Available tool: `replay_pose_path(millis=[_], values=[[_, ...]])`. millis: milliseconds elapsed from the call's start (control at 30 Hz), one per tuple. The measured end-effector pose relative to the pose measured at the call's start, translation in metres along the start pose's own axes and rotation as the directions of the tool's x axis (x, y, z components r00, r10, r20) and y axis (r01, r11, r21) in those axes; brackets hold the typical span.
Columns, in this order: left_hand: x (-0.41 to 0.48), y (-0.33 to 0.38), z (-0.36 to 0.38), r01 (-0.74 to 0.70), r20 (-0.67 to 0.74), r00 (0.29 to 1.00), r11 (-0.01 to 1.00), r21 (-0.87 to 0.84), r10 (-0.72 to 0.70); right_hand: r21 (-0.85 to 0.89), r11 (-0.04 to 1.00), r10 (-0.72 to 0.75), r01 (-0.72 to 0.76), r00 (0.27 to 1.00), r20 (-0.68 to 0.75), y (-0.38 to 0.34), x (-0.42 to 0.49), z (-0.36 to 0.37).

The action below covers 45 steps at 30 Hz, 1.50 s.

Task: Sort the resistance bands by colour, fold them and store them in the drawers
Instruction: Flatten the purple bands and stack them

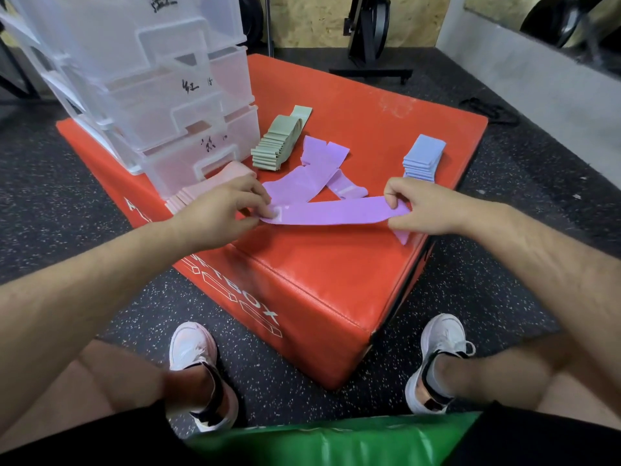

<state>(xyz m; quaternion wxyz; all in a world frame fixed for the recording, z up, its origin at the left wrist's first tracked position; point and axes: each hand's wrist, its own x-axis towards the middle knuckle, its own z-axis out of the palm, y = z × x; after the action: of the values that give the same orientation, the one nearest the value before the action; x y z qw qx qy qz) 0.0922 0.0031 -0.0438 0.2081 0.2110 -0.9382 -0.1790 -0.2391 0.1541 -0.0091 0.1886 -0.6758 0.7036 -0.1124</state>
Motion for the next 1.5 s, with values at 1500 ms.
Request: replay_pose_path(millis=[1500], values=[[0.083,-0.008,0.014,0.46,0.174,0.807,0.785,0.415,-0.565,-0.245,0.967,-0.049,0.066,0.996,0.076,-0.074,0.098,0.008]])
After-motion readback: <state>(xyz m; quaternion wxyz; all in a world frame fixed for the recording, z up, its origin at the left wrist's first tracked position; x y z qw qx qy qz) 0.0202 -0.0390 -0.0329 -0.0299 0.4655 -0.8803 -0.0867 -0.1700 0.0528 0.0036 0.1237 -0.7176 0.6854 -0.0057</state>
